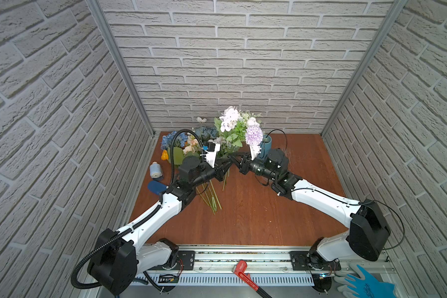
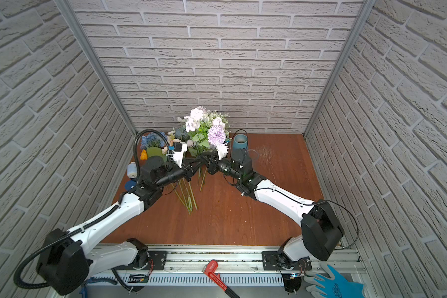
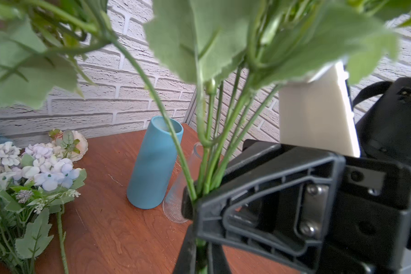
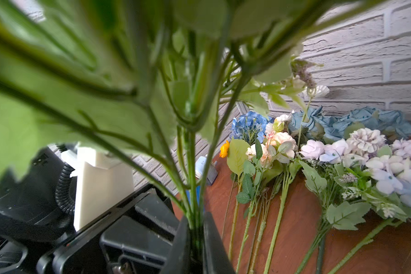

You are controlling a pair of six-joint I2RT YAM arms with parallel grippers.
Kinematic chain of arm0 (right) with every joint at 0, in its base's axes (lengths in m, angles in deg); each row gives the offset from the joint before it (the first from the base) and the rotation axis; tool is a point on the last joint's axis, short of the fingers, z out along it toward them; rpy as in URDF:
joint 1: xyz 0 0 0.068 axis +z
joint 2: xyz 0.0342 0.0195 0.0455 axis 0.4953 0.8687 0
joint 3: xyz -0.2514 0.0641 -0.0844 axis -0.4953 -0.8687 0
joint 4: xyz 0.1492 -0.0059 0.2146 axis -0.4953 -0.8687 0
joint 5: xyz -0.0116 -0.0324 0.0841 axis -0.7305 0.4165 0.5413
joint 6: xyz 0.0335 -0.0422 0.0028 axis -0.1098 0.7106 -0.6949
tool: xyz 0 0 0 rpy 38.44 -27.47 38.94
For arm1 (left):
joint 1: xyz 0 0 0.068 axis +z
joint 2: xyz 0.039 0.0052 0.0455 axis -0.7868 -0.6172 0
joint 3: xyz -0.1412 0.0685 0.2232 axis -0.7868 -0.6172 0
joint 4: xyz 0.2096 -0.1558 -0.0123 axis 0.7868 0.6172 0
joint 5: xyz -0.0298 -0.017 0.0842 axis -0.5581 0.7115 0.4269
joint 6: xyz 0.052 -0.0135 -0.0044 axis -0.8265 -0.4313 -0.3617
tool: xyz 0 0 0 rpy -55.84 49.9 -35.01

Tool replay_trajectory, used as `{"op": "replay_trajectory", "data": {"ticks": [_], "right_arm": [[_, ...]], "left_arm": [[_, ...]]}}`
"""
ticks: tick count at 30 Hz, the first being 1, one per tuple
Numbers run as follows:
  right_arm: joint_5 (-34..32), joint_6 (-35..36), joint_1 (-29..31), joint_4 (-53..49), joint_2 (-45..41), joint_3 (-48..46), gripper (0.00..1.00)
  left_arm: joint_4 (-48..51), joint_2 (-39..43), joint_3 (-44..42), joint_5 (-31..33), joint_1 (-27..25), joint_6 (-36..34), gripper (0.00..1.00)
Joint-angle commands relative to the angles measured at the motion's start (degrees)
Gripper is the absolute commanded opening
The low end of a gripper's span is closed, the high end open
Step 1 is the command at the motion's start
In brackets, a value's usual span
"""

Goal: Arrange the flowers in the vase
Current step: 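Lift the lilac bunch with the right gripper over the teal vase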

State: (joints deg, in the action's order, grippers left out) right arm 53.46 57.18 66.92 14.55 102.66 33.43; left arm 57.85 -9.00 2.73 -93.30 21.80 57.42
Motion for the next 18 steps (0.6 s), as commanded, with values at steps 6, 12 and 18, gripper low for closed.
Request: {"op": "replay_trajectory", "data": {"ticks": [6,12,18], "right_arm": [[1.17,1.40,-0.71,0.53,-0.13,0.61,0.06],[-2.94,10.37,-2.88,-8.58,-1.61,3.92,0.06],[-9.99,21.11,-7.38,-17.82,-0.55,10.45,0.06]], "left_arm": [[-2.93,0.06,1.88,0.52,-0.85,-1.01,0.97],[-0.80,-0.57,0.74,4.06,-0.85,-1.40,0.98],[4.58,-3.77,-0.38,18.37,-0.90,0.30,0.98]]}}
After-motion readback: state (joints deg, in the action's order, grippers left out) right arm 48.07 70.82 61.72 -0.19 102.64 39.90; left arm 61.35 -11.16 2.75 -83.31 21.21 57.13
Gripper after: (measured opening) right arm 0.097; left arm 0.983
